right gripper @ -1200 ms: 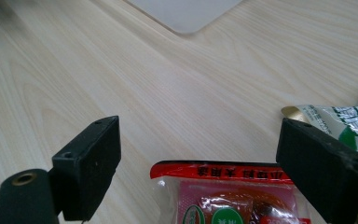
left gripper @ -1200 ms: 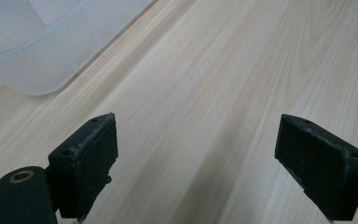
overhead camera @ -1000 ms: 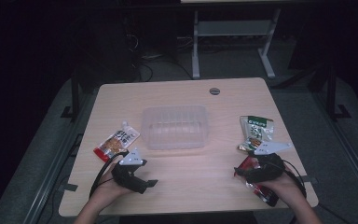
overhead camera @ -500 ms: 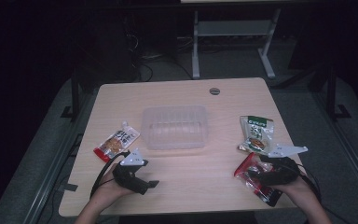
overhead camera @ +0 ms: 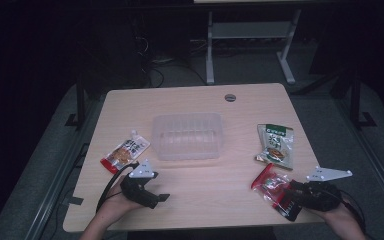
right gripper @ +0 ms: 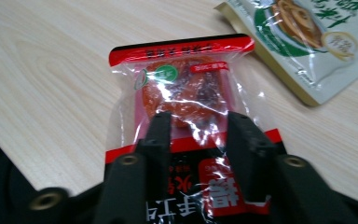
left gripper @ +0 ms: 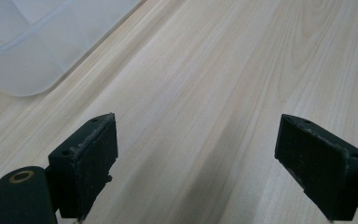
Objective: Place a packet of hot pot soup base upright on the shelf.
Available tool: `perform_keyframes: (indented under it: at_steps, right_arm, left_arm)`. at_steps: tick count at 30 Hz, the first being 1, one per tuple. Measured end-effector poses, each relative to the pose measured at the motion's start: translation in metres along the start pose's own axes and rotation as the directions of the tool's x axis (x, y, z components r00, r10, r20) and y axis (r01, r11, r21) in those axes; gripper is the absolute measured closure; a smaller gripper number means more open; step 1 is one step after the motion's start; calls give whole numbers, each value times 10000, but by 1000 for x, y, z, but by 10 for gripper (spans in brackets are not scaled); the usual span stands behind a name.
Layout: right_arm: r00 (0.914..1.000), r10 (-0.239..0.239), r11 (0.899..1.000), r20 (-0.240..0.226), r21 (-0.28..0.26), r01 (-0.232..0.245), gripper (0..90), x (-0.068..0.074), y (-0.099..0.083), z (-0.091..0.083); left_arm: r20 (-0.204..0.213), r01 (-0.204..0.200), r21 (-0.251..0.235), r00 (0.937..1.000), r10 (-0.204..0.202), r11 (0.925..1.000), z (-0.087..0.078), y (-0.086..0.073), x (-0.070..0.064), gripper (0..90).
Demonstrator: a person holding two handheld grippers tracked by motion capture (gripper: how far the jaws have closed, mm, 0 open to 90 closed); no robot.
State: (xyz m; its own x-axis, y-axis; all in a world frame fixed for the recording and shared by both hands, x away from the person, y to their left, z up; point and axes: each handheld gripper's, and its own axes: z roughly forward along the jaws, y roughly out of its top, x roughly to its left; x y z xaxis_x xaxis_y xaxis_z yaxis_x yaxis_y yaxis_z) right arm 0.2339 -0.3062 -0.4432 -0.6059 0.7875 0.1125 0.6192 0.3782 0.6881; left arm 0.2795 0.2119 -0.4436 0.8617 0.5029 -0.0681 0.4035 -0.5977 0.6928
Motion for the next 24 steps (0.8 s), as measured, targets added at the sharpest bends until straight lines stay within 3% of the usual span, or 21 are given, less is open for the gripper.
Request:
perform_keyframes:
  at_steps: [9, 24]
  right_arm:
    - [9990, -445, 9956, -88, 826, 451, 882, 5, 2, 11]
    - [9970, -689, 9924, -341, 1002, 720, 896, 1, 10, 22]
  left_arm:
    - [-11, -3, 49, 10000, 3, 10000, -1, -1, -1, 127]
    - [-715, 441, -174, 9964, -453, 9989, -17, -10, 19, 127]
